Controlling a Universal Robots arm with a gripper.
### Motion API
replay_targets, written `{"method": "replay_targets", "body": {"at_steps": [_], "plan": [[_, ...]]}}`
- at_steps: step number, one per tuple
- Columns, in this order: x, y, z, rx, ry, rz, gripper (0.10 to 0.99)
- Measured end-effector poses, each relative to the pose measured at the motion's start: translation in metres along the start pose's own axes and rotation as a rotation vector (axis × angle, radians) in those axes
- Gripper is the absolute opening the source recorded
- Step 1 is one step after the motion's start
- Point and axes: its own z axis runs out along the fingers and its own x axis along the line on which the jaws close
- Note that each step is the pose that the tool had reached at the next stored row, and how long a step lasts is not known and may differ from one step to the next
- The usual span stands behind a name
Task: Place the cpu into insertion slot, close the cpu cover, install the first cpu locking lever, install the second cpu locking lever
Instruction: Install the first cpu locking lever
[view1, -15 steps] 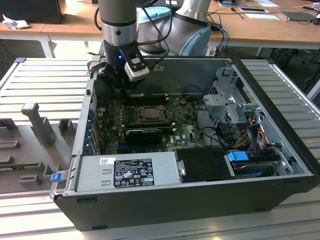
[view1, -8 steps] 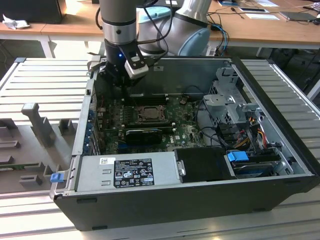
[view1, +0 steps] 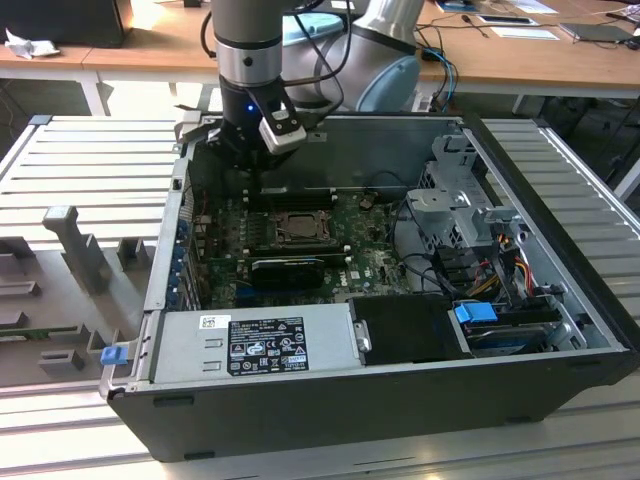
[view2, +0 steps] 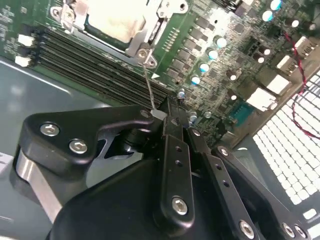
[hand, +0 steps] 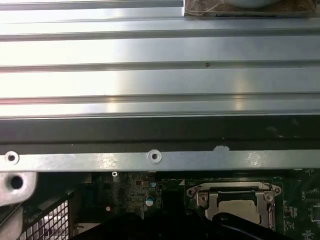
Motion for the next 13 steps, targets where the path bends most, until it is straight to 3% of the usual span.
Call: {"method": "replay_targets", "body": {"at_steps": [13], "plan": [[-0.0342,0.0014,-0.0031,0.0,0.0001,0.0,0.106]]}}
